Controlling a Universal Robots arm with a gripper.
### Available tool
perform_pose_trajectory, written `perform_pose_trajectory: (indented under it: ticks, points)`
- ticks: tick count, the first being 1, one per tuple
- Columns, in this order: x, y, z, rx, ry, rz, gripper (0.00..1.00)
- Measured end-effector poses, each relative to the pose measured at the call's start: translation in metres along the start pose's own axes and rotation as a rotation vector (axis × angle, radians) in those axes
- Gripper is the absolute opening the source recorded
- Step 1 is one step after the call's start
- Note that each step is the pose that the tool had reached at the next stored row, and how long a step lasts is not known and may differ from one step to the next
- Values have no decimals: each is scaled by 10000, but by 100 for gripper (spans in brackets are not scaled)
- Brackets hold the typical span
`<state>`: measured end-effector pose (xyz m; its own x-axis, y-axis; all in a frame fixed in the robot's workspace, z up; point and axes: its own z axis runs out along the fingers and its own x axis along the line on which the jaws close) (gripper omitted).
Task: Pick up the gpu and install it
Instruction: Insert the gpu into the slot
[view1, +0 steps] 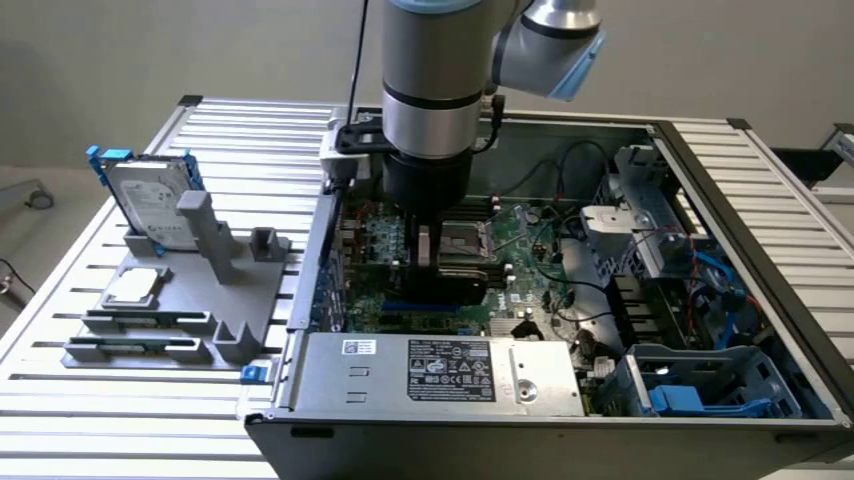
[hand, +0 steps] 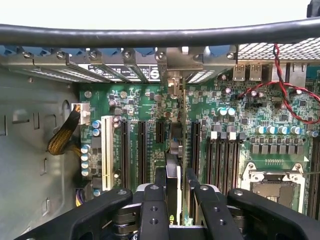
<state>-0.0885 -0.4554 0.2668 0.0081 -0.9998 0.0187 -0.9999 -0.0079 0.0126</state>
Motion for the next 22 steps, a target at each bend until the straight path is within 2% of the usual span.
perform_pose_trajectory:
  ticks: [14,22]
  points:
    - [-1,18,36,2,-46,-63,26]
    - [-1,22,71,3,-100,-63,26]
